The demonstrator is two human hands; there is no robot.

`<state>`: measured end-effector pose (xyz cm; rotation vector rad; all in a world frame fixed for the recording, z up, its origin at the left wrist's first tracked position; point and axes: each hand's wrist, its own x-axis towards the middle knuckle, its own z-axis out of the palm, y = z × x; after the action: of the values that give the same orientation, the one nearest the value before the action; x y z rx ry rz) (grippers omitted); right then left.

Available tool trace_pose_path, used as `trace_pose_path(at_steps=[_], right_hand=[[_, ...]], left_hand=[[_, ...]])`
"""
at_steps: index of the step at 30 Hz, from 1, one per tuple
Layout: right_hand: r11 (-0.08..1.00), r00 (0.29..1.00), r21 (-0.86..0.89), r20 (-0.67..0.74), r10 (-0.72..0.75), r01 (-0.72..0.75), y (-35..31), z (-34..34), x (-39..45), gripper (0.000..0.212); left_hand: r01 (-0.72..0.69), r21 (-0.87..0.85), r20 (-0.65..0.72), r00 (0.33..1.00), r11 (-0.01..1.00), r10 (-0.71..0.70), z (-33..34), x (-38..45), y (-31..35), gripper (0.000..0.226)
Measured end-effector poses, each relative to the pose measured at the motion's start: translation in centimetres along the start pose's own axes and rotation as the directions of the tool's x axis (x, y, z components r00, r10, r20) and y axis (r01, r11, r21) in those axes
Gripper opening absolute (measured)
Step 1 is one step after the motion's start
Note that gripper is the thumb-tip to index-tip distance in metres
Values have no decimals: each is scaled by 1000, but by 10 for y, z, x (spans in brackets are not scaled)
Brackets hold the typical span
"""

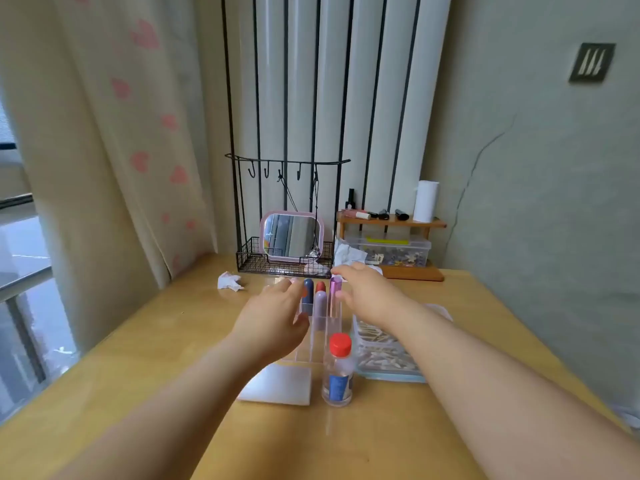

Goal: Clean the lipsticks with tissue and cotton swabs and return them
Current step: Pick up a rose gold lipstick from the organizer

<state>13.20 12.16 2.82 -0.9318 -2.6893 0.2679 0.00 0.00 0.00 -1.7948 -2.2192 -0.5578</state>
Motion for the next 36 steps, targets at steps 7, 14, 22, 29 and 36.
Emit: trace_pose_path(at_steps=[7, 14, 22, 29, 36], right_hand=[[1000, 999, 20, -31, 11, -10, -1, 10, 20, 19], [996, 981, 40, -182, -68, 77, -18, -28, 11, 21], [950, 950, 272, -304, -65, 152, -51, -72, -43, 11], [760, 972, 644, -220, 79, 85, -51, -44, -106, 15], [626, 984, 774, -23, 179, -95, -35, 14, -146, 14]], left_hand=[[-26, -19, -53, 998, 999, 25, 17, 14, -2, 29], [15, -93, -79, 997, 996, -23, 4, 8, -3, 25], [22, -242, -160, 985, 970, -62, -29, -29, 28, 38], [-18, -533, -203, 973, 846, -106, -34, -85, 51, 22], [-5, -565, -104, 992, 825, -65, -1, -122, 56, 10]])
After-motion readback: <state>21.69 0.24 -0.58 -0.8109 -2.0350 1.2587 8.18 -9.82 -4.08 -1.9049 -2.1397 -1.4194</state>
